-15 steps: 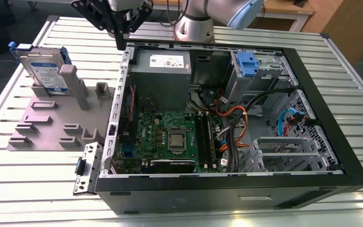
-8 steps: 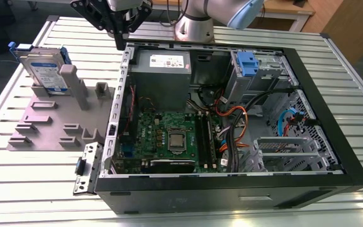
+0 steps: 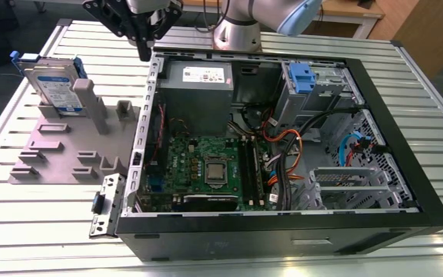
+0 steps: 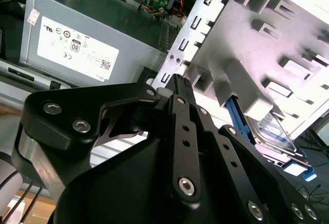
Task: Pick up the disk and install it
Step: 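Reach for the disk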
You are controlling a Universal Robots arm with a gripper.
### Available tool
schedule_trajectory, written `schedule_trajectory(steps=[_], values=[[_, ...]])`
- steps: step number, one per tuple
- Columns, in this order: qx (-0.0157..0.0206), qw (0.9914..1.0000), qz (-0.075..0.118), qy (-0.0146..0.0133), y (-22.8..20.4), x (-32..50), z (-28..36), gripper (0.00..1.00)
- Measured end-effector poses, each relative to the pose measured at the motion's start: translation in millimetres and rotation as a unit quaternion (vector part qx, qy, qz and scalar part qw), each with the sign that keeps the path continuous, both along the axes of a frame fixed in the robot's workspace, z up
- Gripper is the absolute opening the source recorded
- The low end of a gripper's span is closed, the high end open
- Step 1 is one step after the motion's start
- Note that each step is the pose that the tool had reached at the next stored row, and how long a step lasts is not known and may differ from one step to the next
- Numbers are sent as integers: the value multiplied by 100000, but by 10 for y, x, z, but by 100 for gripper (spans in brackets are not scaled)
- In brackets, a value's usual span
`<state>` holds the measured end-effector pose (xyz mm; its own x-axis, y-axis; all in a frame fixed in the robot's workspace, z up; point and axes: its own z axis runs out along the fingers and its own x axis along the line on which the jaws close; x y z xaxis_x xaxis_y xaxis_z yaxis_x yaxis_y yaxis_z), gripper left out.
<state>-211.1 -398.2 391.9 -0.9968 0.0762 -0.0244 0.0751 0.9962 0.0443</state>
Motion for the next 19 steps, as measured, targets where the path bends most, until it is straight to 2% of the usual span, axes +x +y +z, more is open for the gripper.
schedule_trajectory(steps=[6, 19], values=[[9, 100000, 0, -7, 4, -65, -5, 11], [7, 100000, 0, -5, 5, -110, -6, 11]])
